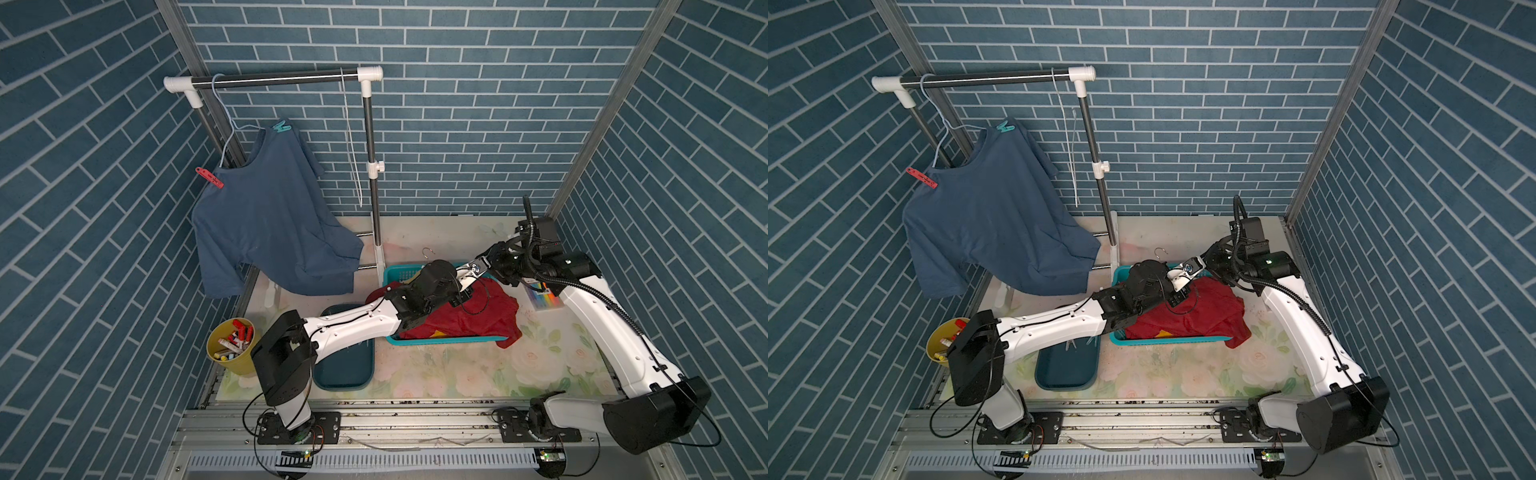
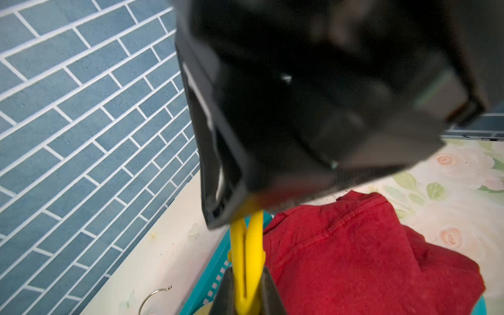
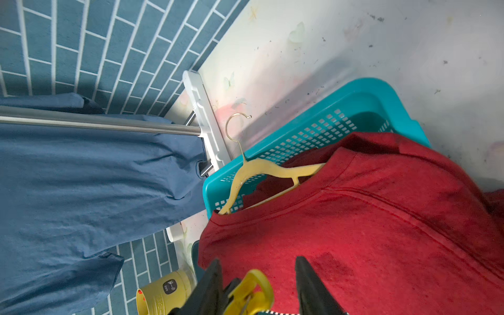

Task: Remove the clothespins securing t-shirts to the hanger
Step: Place the clothespin in the storage box.

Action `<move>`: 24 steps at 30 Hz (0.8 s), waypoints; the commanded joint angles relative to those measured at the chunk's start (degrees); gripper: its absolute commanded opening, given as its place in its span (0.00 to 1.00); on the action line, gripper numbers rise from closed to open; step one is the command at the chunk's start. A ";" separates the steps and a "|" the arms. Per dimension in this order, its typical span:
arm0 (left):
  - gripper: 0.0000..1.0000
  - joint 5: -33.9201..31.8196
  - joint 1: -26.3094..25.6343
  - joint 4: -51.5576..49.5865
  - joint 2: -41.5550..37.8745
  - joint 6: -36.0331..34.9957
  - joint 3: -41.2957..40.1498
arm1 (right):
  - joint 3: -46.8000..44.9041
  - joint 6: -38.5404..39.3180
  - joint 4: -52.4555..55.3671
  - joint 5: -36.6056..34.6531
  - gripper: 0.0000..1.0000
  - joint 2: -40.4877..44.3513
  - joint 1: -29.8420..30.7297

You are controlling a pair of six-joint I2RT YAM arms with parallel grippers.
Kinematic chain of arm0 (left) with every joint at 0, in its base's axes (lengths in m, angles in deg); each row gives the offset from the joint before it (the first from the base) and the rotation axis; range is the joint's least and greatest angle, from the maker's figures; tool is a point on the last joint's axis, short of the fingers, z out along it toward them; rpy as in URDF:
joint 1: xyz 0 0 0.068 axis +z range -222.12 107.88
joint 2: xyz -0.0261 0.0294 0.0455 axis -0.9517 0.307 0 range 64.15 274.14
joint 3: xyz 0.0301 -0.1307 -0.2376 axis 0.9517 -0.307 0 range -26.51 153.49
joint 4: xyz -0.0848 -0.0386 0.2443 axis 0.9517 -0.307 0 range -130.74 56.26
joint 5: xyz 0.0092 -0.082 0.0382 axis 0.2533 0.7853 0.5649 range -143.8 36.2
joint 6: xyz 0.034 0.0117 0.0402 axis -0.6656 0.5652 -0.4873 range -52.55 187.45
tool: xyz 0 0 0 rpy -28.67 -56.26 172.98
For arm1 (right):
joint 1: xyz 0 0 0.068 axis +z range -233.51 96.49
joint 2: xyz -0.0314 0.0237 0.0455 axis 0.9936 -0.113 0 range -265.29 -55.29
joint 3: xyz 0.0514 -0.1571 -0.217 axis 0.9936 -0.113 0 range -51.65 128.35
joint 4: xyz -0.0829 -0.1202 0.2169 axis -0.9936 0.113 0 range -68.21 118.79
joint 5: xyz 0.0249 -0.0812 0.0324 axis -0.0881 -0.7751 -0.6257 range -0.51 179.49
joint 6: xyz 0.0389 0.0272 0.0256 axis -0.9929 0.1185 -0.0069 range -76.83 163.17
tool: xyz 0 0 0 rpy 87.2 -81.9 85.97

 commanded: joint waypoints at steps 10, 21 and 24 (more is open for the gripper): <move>0.10 -14.84 1.26 -16.35 -18.99 10.98 -12.22 | 9.38 11.59 3.91 -6.29 0.45 -1.93 -0.50; 0.15 -18.51 13.77 -31.24 -40.88 35.38 -33.84 | 17.00 18.16 9.60 0.97 0.40 -20.77 4.87; 0.16 -19.26 14.64 -33.08 -46.29 38.44 -37.99 | 24.19 22.48 15.52 1.65 0.39 -28.12 7.27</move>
